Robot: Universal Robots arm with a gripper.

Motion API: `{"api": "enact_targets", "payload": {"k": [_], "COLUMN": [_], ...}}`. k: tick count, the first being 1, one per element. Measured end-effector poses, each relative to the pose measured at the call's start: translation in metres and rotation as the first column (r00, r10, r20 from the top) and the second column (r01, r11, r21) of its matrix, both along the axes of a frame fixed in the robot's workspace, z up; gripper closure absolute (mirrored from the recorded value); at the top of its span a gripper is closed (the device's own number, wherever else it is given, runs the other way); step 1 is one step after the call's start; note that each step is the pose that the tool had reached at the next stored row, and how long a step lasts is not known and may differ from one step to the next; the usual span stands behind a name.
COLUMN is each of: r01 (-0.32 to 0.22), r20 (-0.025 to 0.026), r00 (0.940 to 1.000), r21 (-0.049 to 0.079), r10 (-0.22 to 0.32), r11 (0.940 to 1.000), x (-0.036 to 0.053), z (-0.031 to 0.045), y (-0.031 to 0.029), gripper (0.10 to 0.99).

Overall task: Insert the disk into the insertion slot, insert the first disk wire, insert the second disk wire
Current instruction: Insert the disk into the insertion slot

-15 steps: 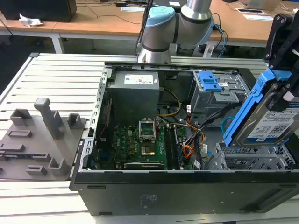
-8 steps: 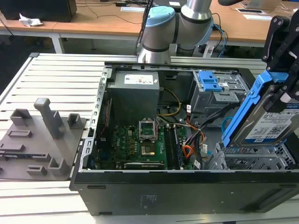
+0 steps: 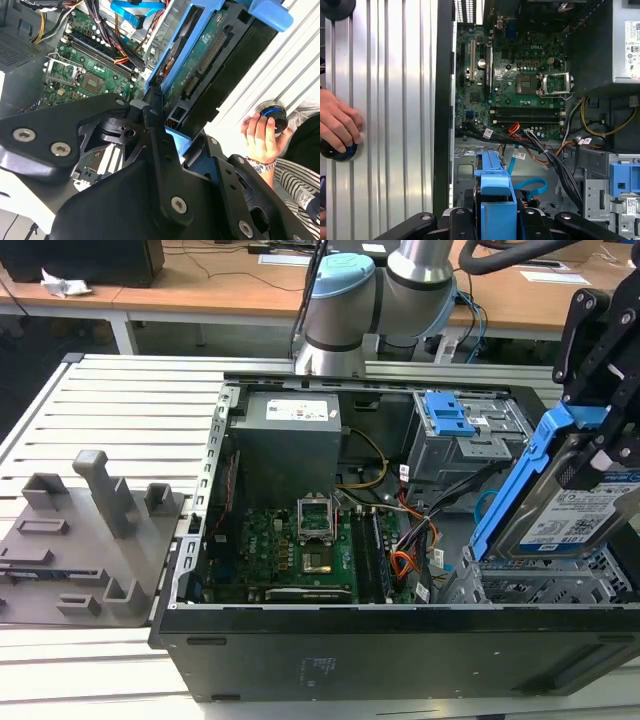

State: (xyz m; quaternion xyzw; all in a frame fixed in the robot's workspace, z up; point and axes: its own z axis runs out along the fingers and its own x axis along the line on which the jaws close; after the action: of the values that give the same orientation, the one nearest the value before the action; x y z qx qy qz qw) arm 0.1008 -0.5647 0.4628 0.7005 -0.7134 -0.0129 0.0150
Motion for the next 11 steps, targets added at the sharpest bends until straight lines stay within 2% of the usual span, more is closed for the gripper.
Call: {"api": "enact_targets", "payload": {"k": [5, 11], "r01": [0.000, 0.000], "r20": [0.0000, -0.0015], "r00": [1.0000, 1.0000], "r21": [0.000, 0.000], "r10": [0.000, 0.000], "r11": [1.0000, 1.0000], "x": [0.0005, 0.0092], "z": [-0.0051, -0.0112], "y": [0.0029, 0.0091], "gripper": [0.722, 0.722]}}
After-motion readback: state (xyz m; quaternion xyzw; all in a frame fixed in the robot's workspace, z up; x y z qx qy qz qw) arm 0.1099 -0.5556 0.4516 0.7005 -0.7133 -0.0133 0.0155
